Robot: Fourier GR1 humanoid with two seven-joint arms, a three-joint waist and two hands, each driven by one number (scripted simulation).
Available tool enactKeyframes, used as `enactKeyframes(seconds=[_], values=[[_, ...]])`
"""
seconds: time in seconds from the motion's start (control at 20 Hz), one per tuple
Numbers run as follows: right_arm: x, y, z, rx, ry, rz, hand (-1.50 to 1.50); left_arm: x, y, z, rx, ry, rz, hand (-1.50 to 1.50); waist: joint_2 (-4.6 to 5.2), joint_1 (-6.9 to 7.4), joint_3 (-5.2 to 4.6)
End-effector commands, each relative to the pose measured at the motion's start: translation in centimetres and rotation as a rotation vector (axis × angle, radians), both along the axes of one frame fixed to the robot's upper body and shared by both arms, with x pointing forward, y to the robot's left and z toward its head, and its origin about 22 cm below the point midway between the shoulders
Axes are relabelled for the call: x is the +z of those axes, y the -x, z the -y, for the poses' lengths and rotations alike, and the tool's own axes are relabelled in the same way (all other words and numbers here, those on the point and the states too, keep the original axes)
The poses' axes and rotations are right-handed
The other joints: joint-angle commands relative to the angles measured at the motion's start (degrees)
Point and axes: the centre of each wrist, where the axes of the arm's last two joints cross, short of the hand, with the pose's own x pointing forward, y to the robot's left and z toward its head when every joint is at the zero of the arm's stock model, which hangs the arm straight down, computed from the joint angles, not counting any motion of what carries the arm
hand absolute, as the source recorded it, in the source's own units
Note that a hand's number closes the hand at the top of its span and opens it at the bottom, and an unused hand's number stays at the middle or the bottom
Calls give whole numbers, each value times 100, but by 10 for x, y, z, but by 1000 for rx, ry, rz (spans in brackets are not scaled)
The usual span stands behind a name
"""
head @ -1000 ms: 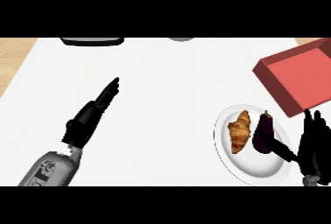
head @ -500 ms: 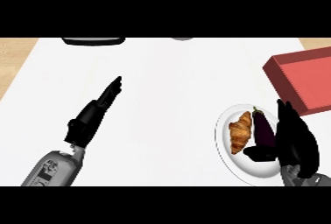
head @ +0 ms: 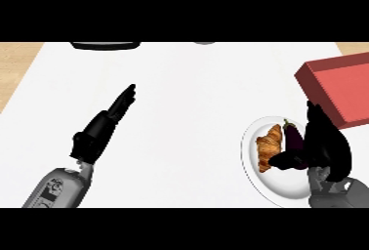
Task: Pick the eggplant from the plate and place it in the cardboard box
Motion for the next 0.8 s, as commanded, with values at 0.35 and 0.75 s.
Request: enactKeyframes(seconds=[0.35,0.75], values=[[-41,-20,24,-182,-2,-189,-150,7,-8,-9,8,1,4,0,8,-18,6],[-42,-32,18,-147,38,-144,-150,-14,6,-2,16,16,-18,0,4,-3,6]])
